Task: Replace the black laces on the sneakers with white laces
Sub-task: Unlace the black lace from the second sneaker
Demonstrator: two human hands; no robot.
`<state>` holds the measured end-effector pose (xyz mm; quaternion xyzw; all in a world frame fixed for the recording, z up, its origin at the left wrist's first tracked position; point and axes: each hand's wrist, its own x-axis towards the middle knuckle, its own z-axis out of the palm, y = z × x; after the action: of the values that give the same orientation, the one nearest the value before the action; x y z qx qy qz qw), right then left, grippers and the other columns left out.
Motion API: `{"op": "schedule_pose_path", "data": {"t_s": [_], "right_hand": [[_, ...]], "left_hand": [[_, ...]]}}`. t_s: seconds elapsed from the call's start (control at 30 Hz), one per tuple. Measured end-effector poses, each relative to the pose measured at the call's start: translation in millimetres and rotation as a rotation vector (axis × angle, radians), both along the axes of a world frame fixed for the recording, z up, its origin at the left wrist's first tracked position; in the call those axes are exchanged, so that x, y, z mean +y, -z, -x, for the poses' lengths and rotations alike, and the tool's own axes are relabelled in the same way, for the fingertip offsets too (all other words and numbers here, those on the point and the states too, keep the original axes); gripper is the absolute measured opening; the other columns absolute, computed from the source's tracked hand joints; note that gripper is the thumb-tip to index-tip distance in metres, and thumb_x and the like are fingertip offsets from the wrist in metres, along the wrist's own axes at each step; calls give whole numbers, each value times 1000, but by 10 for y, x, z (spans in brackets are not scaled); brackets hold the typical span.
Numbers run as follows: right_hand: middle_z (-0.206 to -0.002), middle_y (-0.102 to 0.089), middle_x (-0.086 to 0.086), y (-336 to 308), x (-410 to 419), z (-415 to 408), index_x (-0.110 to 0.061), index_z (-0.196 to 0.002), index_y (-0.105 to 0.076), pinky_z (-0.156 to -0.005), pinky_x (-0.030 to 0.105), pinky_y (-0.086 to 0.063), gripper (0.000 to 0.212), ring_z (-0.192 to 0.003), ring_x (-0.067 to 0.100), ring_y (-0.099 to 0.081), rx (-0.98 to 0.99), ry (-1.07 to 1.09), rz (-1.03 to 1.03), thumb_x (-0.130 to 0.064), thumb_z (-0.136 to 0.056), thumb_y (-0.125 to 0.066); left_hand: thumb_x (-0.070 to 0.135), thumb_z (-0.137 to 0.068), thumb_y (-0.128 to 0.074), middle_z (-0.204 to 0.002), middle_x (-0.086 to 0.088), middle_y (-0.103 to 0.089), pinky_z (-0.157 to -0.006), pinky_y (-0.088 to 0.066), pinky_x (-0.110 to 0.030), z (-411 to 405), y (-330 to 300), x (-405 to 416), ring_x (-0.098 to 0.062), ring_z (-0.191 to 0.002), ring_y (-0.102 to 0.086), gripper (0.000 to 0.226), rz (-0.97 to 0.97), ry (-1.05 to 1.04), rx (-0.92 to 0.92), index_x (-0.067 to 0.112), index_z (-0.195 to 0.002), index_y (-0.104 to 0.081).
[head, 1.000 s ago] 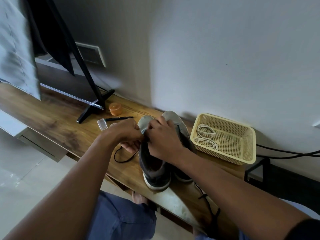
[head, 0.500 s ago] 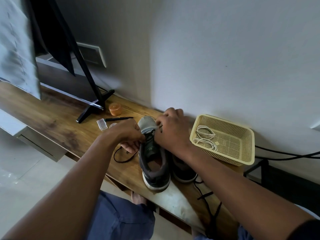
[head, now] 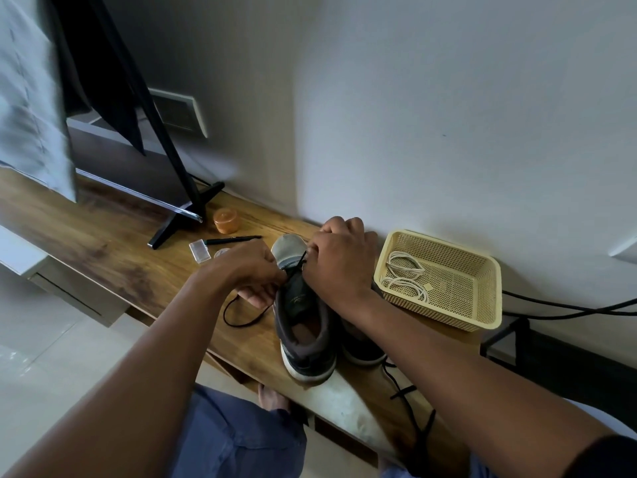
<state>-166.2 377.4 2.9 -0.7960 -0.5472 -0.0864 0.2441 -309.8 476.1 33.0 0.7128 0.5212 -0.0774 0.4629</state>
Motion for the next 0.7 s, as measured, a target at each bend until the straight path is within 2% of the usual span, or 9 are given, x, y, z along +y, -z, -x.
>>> {"op": "schedule_pose_path", "data": {"t_s": [0.07, 0.17, 0.23, 0.3, 0.4, 0.47, 0.57, 0.63, 0.7], "right_hand": [[-107, -59, -6, 21, -3, 22, -26, -95, -75, -85, 43, -37, 23, -103, 25, -48, 0, -53, 8, -27, -77, -61], [-110, -59, -4, 94, -37, 171, -24, -83, -72, -86, 42, -32, 21, -109, 28, -47, -113, -196, 110, -28, -67, -60], [-112, -60, -3, 183, -72, 250, -25, -82, -73, -87, 44, -31, 18, -115, 30, -47, -201, -255, 155, -28, -70, -59], [-109, -60, -2, 225, -95, 247, -24, -81, -73, -88, 46, -32, 15, -117, 31, -48, -226, -271, 145, -24, -73, -61], [-100, -58, -2, 179, -107, 182, -21, -74, -70, -81, 44, -31, 14, -106, 30, -47, -183, -223, 75, -21, -68, -57], [-102, -59, -4, 120, -99, 137, -20, -75, -68, -80, 42, -32, 18, -105, 28, -47, -158, -187, 75, -23, -65, -54], [-119, -59, -4, 95, -111, 108, -25, -84, -73, -86, 43, -34, 21, -116, 29, -45, -161, -226, 156, -29, -70, -59], [-134, -55, 1, 143, -143, 130, -27, -92, -75, -92, 49, -35, 22, -128, 33, -42, -164, -282, 222, -31, -73, -64], [-137, -54, 4, 197, -175, 167, -25, -95, -75, -93, 51, -35, 23, -133, 36, -39, -163, -310, 262, -26, -73, -66]], "left_hand": [[9, -96, -71, -79, -19, -78, -55, -61, -32, -3, 6, 14, -28, -71, -79, 12, -13, 4, 3, -2, -99, -75], [8, -95, -72, -75, -17, -78, -54, -61, -31, -12, 18, 30, -27, -68, -79, 11, -25, 5, 12, -3, -95, -75], [5, -94, -71, -74, -17, -77, -56, -62, -32, -30, 26, 30, -27, -68, -79, 9, -30, 9, 21, -3, -93, -75], [4, -94, -70, -74, -17, -77, -56, -62, -33, -46, 31, 27, -27, -69, -79, 8, -31, 12, 24, -2, -93, -75], [7, -96, -71, -73, -15, -78, -55, -62, -31, -47, 51, 17, -26, -68, -79, 9, -42, 14, 28, -1, -94, -75], [7, -96, -70, -73, -15, -78, -55, -62, -31, -35, 77, 2, -26, -68, -79, 10, -39, 16, 29, -2, -95, -74], [5, -97, -68, -74, -16, -78, -56, -62, -32, -38, 88, -10, -26, -69, -79, 9, -35, 25, 24, -2, -96, -74], [3, -97, -68, -73, -17, -77, -55, -62, -31, -51, 75, -6, -26, -68, -79, 9, -36, 22, 23, -3, -95, -74], [1, -96, -66, -73, -18, -77, -53, -61, -30, -65, 60, 6, -27, -68, -79, 9, -45, 20, 26, -3, -93, -74]]}}
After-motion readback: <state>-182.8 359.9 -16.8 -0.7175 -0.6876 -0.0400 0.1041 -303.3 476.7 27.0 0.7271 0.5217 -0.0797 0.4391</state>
